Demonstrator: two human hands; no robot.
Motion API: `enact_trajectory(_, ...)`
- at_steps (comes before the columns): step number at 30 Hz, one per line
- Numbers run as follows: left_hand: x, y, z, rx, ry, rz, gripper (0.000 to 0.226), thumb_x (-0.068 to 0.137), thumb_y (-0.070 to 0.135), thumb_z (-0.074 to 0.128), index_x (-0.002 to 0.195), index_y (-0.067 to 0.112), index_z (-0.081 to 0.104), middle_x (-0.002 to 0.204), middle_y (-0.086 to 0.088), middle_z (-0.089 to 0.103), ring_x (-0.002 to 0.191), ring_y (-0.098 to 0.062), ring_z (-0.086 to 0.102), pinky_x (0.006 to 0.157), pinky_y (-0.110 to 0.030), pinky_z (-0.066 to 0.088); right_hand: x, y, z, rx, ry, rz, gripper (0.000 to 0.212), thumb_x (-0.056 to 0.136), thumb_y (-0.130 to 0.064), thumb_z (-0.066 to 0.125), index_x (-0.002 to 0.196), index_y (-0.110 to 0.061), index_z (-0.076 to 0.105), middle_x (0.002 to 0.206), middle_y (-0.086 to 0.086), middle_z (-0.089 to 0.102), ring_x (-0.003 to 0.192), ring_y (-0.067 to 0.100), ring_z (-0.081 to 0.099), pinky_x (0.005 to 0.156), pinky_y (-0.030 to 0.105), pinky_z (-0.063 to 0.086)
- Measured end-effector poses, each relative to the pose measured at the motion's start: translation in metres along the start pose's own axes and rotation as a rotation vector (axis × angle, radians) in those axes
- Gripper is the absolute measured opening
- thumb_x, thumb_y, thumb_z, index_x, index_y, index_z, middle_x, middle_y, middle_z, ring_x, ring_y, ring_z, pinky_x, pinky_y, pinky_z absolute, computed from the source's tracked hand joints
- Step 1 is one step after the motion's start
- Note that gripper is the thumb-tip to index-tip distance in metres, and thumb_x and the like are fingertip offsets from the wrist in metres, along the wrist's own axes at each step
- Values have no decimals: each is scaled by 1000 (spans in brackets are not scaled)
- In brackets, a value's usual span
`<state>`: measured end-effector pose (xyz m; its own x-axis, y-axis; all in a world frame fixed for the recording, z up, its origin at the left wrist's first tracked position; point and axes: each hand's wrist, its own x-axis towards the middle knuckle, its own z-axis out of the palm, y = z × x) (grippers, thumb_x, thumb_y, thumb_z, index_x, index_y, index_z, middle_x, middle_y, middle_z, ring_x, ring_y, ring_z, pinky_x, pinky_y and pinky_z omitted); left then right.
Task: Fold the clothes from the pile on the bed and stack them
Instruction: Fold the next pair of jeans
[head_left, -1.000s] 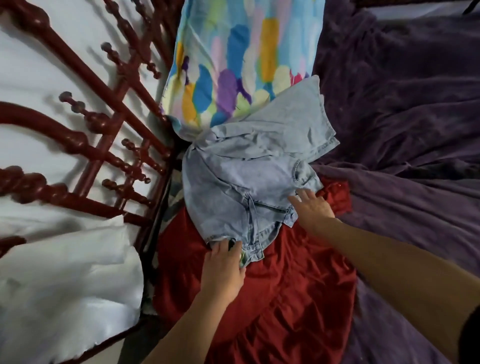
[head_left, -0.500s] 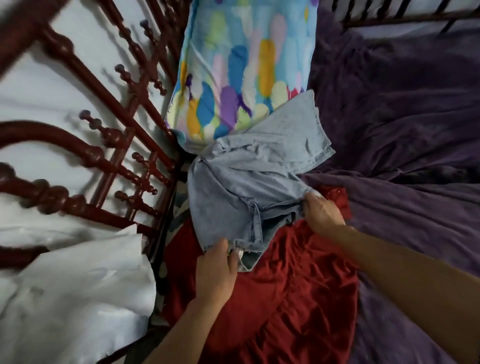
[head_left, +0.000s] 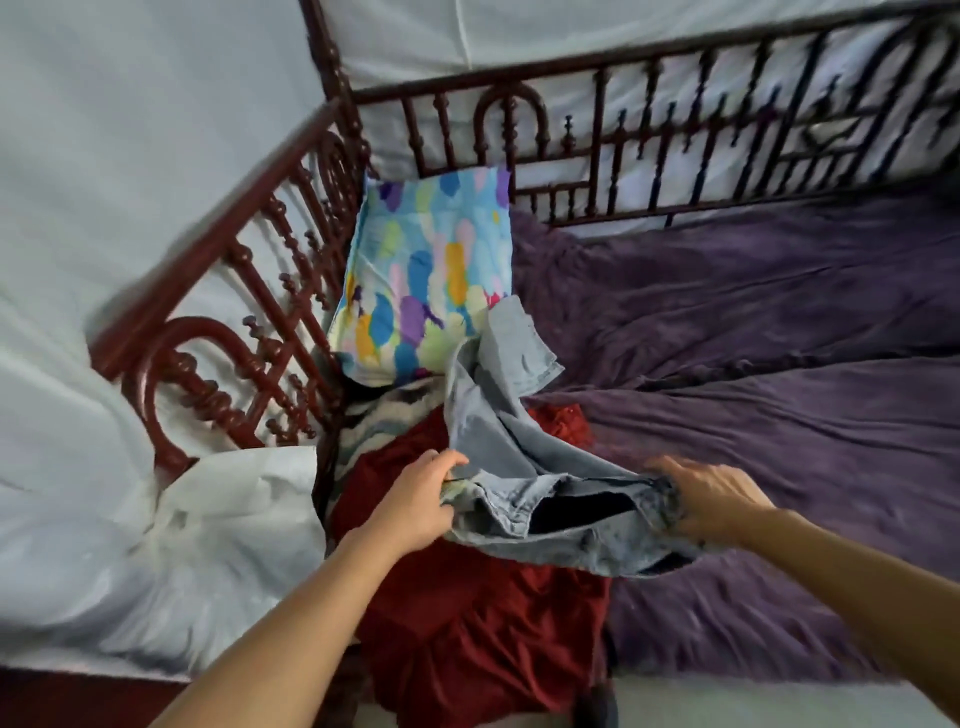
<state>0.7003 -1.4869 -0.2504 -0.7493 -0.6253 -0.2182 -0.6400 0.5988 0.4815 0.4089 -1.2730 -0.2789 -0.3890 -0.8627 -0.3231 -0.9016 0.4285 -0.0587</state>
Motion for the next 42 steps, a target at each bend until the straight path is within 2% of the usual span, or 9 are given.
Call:
enact_trajectory(4,2,80,15,12,-76,150,50,72,-3,54,119,15,56,112,-4,54,105,-18,54,85,-20,38,-54,63,-5,11,75,261,28,83,-37,61,107,-27,51,117,-1,64,104,26,60,67,31,40)
enact_trajectory(10,25,198,39,-81,-179,242,10,85,23,67,90,18,60,82,0,60,79,-18,58,67,-27,39,-131,160,-33,210,268,571,18,80,-34,66,82,-25,50,108,10,67,100,35,62,67,33,40)
enact_trajectory(14,47,301,42,-109,-141,330,54,84,69,45,93,19,59,74,3,58,85,-27,62,74,-39,45,-170,222,-34,306,377,649,30,77,-32,69,105,-23,61,107,11,68,101,35,62,70,35,40)
enact_trajectory(18,62,400,38,377,-109,533,99,56,92,46,137,36,34,116,-1,64,107,-24,60,84,-38,45,-197,298,-38,482,457,716,8,77,-17,62,81,-22,56,98,13,69,94,37,62,69,36,43)
enact_trajectory(21,83,449,45,708,-115,648,112,57,75,69,145,35,12,118,3,55,106,-22,58,80,-37,45,-217,352,-52,530,479,699,18,77,-17,66,72,-25,51,85,8,67,90,35,62,67,35,41)
enact_trajectory(24,109,489,55,855,-31,695,63,77,23,67,130,24,33,106,0,54,99,-24,59,71,-37,47,-235,391,-67,507,420,640,22,76,-27,70,70,-28,49,78,0,59,90,33,62,66,34,41)
enact_trajectory(33,238,583,50,284,351,712,7,76,2,61,76,9,59,81,-11,56,78,-37,58,58,-36,39,-249,472,-80,295,192,504,76,60,-75,68,123,-39,45,108,-7,64,104,23,61,75,32,42)
enact_trajectory(38,302,657,85,-71,372,721,9,75,4,67,83,6,65,79,-15,67,75,-32,62,61,-33,43,-243,541,-79,517,260,581,47,51,-67,53,81,-31,57,81,-8,64,84,20,63,72,34,49)
enact_trajectory(42,340,725,128,-240,230,722,16,77,3,67,90,7,58,84,-8,63,77,-23,56,62,-25,32,-256,610,-76,782,327,733,18,74,-30,80,86,-19,72,80,0,73,74,15,67,67,31,54)
